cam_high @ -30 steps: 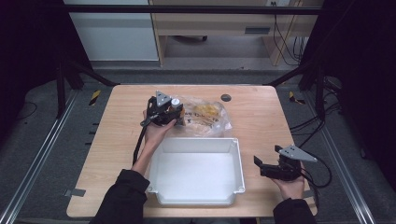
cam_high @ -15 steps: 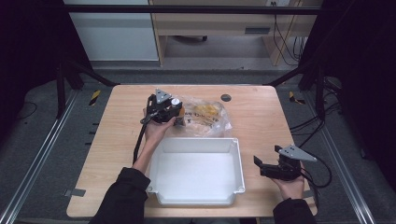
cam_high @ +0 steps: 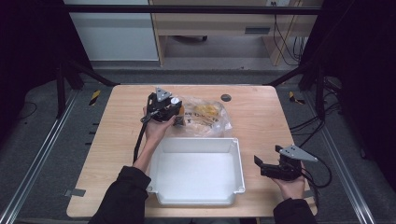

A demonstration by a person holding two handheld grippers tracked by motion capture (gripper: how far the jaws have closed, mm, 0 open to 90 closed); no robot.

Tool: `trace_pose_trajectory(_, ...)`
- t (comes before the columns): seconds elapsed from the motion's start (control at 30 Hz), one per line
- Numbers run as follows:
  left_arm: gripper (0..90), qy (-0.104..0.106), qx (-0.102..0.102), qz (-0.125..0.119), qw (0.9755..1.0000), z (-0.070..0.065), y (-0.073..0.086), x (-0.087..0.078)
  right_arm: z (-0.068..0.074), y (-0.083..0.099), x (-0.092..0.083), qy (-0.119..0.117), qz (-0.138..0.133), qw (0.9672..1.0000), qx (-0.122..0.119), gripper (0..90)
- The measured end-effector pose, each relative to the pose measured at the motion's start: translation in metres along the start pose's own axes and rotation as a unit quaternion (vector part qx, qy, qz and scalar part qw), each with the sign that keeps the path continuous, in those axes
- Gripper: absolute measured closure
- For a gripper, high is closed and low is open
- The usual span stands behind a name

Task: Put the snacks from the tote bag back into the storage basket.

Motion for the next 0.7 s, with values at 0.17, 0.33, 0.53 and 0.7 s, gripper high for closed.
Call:
trace_pose_trajectory(0.17,59.0,0.002,0.0,-0.011,0.9999,0.001,-0.009,-0.009,0.0,0.0,0.0,0.001,0.0,1.0,0.001,5.7)
trace_pose_trajectory(0.33,59.0,0.002,0.002,-0.021,0.9998,0.0,-0.02,-0.018,0.0,0.0,0.0,0.001,-0.001,1.0,0.001,5.7)
trace_pose_trajectory(0.53,59.0,0.008,-0.003,-0.032,0.9994,-0.001,-0.035,-0.028,0.0,0.0,0.0,0.002,0.0,1.0,0.001,5.6)
trace_pose_trajectory(0.7,59.0,0.006,0.004,-0.046,0.9989,-0.003,-0.048,-0.037,0.0,-0.001,-0.001,0.002,-0.002,1.0,0.002,5.6)
Point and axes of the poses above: each handheld gripper's, and its own axes: x roughly forward along the jaws, y roughly out of its underside, z roughly to its left, the point moved 2 cm from there along x, roughly forward along the jaws, and after that the axes turned 9 degrees about -z, right-handed, at the moved point
